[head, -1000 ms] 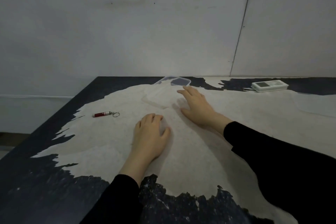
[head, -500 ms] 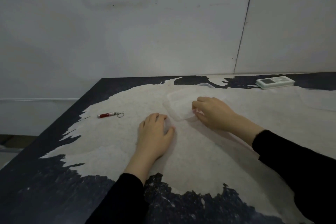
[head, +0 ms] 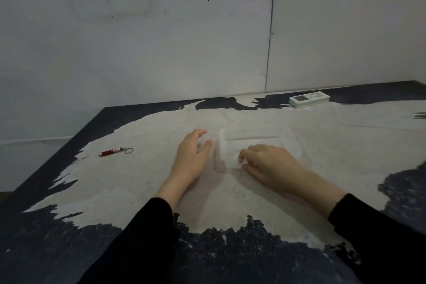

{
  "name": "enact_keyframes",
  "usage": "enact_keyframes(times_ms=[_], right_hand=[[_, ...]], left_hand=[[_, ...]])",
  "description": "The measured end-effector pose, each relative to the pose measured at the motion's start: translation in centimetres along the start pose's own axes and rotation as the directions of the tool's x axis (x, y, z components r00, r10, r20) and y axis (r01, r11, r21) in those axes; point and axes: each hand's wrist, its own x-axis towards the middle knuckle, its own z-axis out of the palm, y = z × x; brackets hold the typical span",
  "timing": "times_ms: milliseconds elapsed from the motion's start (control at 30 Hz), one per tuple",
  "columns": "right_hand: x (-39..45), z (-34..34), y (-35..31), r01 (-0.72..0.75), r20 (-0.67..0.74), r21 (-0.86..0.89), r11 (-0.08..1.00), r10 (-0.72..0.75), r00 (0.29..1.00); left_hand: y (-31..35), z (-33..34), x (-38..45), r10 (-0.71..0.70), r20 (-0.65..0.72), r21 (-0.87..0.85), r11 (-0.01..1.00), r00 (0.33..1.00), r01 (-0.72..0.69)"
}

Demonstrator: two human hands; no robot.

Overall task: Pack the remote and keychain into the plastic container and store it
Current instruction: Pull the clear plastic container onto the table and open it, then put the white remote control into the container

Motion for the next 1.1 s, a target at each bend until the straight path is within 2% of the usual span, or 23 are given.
enact_keyframes(times_ms=[33, 100, 200, 300, 400, 433, 500, 567, 600, 733, 867, 1000, 1100], right_hand=[[0.0, 0.0, 0.1, 0.002, -0.004, -0.005, 1.0, -0.002, 1.0], [-0.3, -0.2, 0.2, 0.003, -0.004, 0.001, 1.0, -0.003, 1.0], [-0.3, -0.8, 0.3, -0.014, -0.011, 0.062, 0.998, 0.015, 1.0], [0.6, -2.1, 2.1, -0.068, -0.135, 0.211, 0.975, 0.098, 0.986], [2.5, -2.8, 7.7, -0.151, -0.337, 0.342, 0.927, 0.272, 0.902], [3.1, -2.8, 10.2, -0.213, -0.353, 0.353, 0.911, 0.341, 0.871], [4.1, -2.1, 15.4, -0.399, -0.273, 0.255, 0.881, 0.462, 0.844], [4.8, -0.9, 19.5, -0.561, -0.137, 0.054, 0.826, 0.563, 0.815], [5.1, -0.4, 21.0, -0.596, -0.103, -0.057, 0.801, 0.589, 0.802], [7.0, 0.8, 23.4, -0.492, -0.033, -0.454, 0.742, 0.538, 0.842], [8.6, 0.1, 24.4, -0.359, 0.031, -0.567, 0.741, 0.455, 0.89], [8.3, -1.2, 22.7, -0.277, 0.025, -0.541, 0.794, 0.344, 0.939], [7.7, -2.6, 18.9, -0.317, -0.079, -0.252, 0.914, 0.307, 0.948]], left_hand=[[0.8, 0.9, 0.3, -0.047, 0.003, -0.151, 0.987, 0.999, 0.047], [1.7, 2.4, 0.9, -0.096, -0.003, -0.287, 0.954, 0.995, 0.091], [1.6, 3.5, 1.1, -0.087, -0.002, -0.325, 0.942, 0.996, 0.082], [0.9, 3.3, 1.2, -0.064, 0.041, -0.343, 0.936, 0.997, 0.074], [0.6, 3.2, 1.3, -0.046, 0.056, -0.333, 0.941, 0.997, 0.062], [0.6, 3.2, 1.2, -0.042, 0.052, -0.323, 0.945, 0.998, 0.057], [0.7, 3.5, 1.2, -0.042, 0.033, -0.314, 0.948, 0.999, 0.05], [0.7, 3.5, 1.2, -0.042, 0.022, -0.305, 0.951, 0.999, 0.047], [0.8, 3.5, 1.3, -0.039, 0.024, -0.299, 0.953, 0.999, 0.044], [0.5, 3.4, 1.2, -0.037, 0.031, -0.292, 0.955, 0.999, 0.045], [0.5, 3.5, 1.3, -0.018, 0.031, -0.289, 0.957, 0.999, 0.027], [0.5, 3.5, 1.3, -0.028, 0.022, -0.307, 0.951, 0.999, 0.033], [0.4, 3.5, 1.4, -0.015, 0.026, -0.282, 0.959, 1.0, 0.022]])
